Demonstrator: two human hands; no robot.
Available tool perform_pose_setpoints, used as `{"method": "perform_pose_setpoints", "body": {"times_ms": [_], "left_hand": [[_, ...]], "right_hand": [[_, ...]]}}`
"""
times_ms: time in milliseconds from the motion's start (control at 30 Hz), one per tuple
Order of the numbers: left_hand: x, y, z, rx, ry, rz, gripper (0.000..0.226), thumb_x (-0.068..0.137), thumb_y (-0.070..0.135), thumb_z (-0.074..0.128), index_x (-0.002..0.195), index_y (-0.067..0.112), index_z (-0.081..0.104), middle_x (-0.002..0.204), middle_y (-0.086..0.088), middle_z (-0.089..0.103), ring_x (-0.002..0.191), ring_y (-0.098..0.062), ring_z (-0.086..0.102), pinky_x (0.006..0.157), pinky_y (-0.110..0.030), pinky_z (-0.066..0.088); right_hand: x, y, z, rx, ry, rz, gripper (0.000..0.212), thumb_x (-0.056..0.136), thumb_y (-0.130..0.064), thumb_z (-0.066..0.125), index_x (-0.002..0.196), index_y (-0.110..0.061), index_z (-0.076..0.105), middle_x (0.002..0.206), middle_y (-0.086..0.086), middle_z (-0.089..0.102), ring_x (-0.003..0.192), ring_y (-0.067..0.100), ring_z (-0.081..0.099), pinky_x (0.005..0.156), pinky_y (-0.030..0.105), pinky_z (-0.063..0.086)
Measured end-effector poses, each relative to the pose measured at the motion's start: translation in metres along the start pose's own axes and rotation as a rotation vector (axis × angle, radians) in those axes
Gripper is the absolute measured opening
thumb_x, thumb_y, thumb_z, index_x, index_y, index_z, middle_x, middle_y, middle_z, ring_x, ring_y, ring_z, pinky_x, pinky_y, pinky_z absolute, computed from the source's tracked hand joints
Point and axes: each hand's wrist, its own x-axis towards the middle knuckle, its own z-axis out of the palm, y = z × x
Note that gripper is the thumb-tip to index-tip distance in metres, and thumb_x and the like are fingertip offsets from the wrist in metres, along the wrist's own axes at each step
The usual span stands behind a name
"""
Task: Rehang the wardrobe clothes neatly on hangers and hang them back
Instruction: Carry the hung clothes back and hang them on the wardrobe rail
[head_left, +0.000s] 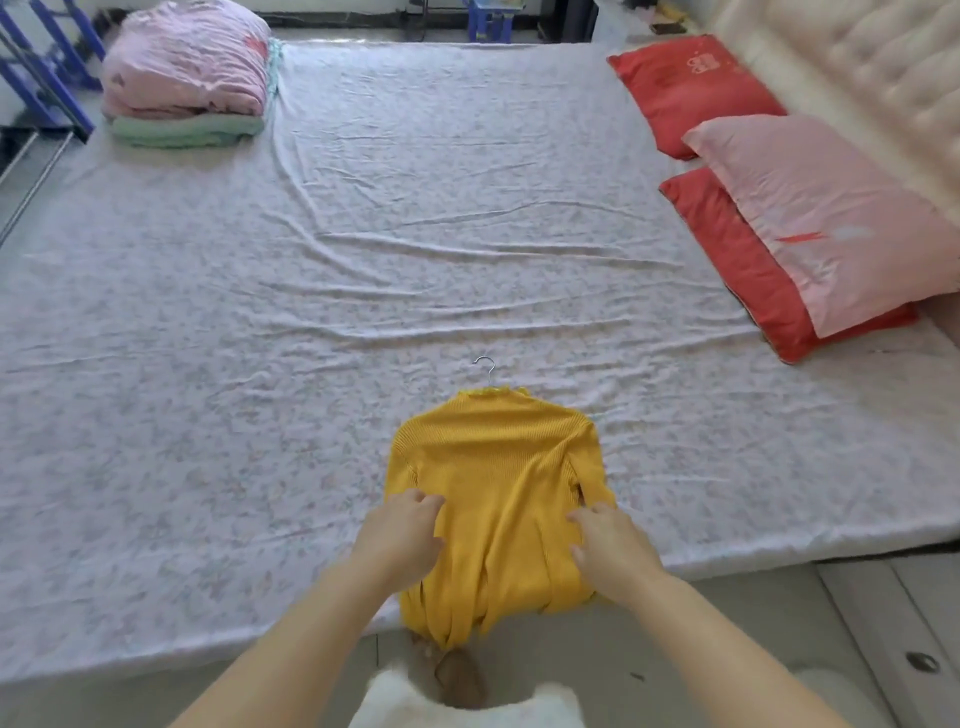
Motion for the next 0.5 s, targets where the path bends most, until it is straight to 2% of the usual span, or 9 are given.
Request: {"method": "perform_pose_setpoints", "body": {"times_ms": [300,500], "left_hand": [[0.086,-0.011,-0.025,-0.070,0.008,-0.102,0.054,0.093,0.036,0.047,0.142,0.023,0.027,0.138,0.001,0.040,0.125,-0.021,0.041,0.095,-0.035,0.041],[0.138,-0.017,-0.009,-0.159,-0.017,-0.217,0.054,0.094,0.037,0.046,0.142,0.024,0.026,0.141,0.003,0.037,0.126,-0.018,0.038,0.099,-0.034,0.039]], "right_hand": [[0.117,-0.007,-0.033,-0.012,-0.076,-0.087,0.043,0.094,-0.029,0.048,0.136,-0.019,0.042,0.135,0.005,0.042,0.121,0.025,0.044,0.097,0.036,0.043],[0.211,-0.003,-0.034,-0.026,-0.190,-0.164,0.044,0.097,-0.026,0.046,0.139,-0.017,0.039,0.140,0.007,0.038,0.124,0.026,0.043,0.097,0.037,0.043]]}}
